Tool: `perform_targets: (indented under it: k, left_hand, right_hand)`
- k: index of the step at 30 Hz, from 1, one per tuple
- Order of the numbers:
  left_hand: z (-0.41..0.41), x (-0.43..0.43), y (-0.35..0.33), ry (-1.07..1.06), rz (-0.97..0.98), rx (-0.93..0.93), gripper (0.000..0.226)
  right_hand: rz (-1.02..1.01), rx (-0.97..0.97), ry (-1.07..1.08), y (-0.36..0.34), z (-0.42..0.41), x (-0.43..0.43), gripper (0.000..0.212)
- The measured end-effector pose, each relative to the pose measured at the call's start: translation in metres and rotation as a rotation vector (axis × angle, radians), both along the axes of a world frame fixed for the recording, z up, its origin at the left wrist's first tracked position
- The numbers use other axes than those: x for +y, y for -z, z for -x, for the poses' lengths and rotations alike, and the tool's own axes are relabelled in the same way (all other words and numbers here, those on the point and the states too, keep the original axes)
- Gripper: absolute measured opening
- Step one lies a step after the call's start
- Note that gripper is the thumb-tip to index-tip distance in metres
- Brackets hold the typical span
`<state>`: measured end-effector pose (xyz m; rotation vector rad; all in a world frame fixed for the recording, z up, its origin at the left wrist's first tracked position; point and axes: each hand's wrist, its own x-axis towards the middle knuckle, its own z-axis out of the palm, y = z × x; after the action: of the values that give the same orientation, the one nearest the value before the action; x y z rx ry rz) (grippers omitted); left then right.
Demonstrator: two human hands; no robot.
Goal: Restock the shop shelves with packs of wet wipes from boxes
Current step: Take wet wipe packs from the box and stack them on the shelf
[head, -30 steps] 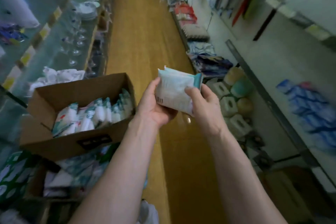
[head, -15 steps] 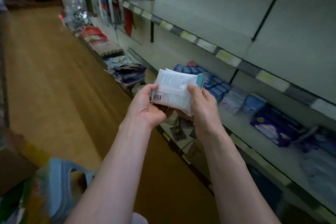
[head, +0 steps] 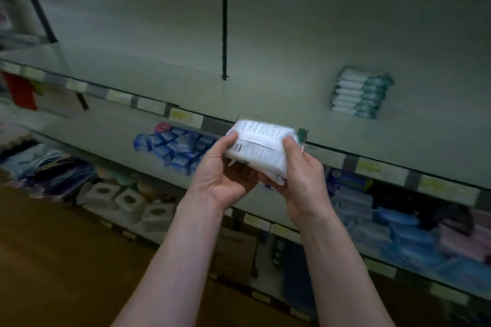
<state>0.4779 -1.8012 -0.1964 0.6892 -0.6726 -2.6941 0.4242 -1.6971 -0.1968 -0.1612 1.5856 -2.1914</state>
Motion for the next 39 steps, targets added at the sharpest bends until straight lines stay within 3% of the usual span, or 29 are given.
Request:
perform_targets:
  k: [2,7,9,13,17,20,27,29,32,33,36,39]
  left_hand:
    - [0.031,0.000,-0.003,0.082,0.013,0.060,0.046]
    - [0.099,-0.011,-0.014,0.206,0.051,0.130,0.047]
    - [0.127,-0.020,-0.016,0.236,0.083,0.106,0.049]
    - [0.172,-0.030,-0.025,0.286,0.053,0.057,0.043]
    - [0.205,-0.027,-0.031,0.369,0.074,0.030,0.044]
    - [0.227,-0.021,-0.037,0.404,0.123,0.032,0.046]
    - [0.256,-0.001,-0.050,0.539,0.199,0.117,0.055]
    - [0.261,0.002,-0.050,0.587,0.228,0.178,0.061]
    - [0.267,0.007,-0.050,0.643,0.299,0.260,0.059]
    - [0.269,0.006,-0.050,0.646,0.316,0.272,0.059]
    - [0.275,0.003,-0.050,0.631,0.294,0.222,0.057]
    - [0.282,-0.003,-0.053,0.542,0.226,0.128,0.044]
  right_hand:
    - [-0.011,0.040,0.063,-0.003,0.023,0.001,0.026]
    - [0.048,0.021,0.159,-0.015,0.080,-0.009,0.013]
    - [-0.124,0.090,0.157,-0.017,0.107,-0.010,0.017]
    - [-0.250,0.212,0.072,-0.022,0.148,-0.003,0.073]
    - [-0.614,0.473,-0.004,-0.033,0.176,0.011,0.074]
    - [-0.774,0.632,-0.046,-0.044,0.193,0.016,0.075]
    - [-1.148,0.780,-0.141,-0.078,0.235,0.025,0.089]
    - [-1.077,0.760,-0.128,-0.079,0.248,0.024,0.092]
    - [-0.756,0.578,-0.092,-0.083,0.256,0.020,0.093]
    - [-0.670,0.533,-0.071,-0.084,0.259,0.019,0.085]
    - [-0.413,0.431,-0.051,-0.086,0.275,0.020,0.033]
    - [-0.363,0.332,-0.059,-0.086,0.289,0.020,0.006]
